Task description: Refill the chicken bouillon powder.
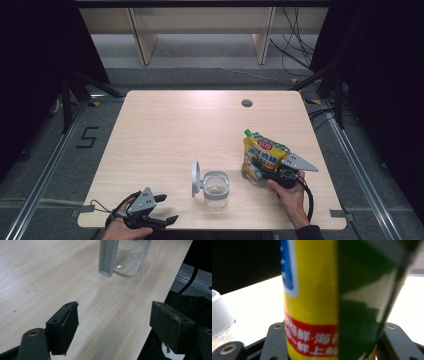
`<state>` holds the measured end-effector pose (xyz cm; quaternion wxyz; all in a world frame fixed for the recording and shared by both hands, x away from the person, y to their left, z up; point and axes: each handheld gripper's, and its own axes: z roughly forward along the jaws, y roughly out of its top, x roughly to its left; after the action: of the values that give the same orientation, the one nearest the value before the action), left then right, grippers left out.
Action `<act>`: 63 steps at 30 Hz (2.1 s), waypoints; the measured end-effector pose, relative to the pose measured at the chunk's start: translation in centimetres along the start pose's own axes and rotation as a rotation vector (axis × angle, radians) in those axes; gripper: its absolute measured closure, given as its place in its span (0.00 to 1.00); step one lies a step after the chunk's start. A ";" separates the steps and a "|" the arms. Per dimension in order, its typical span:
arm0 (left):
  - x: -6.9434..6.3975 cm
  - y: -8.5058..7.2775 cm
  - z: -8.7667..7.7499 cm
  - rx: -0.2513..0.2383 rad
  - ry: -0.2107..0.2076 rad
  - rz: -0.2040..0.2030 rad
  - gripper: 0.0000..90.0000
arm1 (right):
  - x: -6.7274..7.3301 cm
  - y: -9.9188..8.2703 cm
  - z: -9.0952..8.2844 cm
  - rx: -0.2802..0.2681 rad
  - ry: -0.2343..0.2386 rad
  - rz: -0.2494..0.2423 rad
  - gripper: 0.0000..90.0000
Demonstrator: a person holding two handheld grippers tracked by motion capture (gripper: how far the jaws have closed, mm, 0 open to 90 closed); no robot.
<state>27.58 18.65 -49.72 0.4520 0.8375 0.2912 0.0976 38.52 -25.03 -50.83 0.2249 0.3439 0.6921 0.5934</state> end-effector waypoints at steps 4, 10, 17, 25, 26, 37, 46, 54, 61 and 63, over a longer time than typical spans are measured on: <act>0.0 0.1 0.1 0.006 -0.002 0.005 0.25 | 0.5 0.5 -0.1 0.024 -0.031 -0.020 0.58; 0.0 0.1 -0.1 -0.002 0.005 0.008 0.25 | 0.9 1.3 -0.7 0.025 -0.042 0.011 0.61; 0.0 0.2 -0.3 0.013 -0.007 0.001 0.26 | 1.1 1.9 -2.0 0.038 -0.042 0.000 0.61; 0.1 0.1 -0.4 0.003 0.003 0.011 0.26 | 2.4 3.2 -4.0 0.036 -0.039 -0.065 0.62; 0.2 0.1 -0.4 0.006 0.008 0.013 0.26 | 2.7 3.3 -4.3 0.054 -0.045 -0.081 0.62; 0.2 0.1 -0.4 0.004 0.008 0.013 0.26 | 6.4 4.5 -5.8 0.152 -0.073 -0.347 0.62; 0.2 0.1 -0.4 0.007 0.008 0.014 0.26 | 7.8 4.9 -5.9 0.203 -0.089 -0.479 0.62; 0.2 0.1 -0.4 0.002 0.010 0.009 0.26 | 9.7 5.9 -6.3 0.267 -0.122 -0.677 0.63; 0.2 0.1 -0.4 0.002 0.006 0.013 0.26 | 11.4 6.0 -6.1 0.335 -0.142 -0.868 0.63; 0.2 0.1 -0.4 0.003 0.010 0.012 0.26 | 11.9 5.9 -6.0 0.346 -0.155 -0.925 0.63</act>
<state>27.61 19.02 -49.43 0.4488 0.8393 0.2886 0.1041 27.57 -19.79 -42.72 0.4550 0.0765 0.8417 0.2805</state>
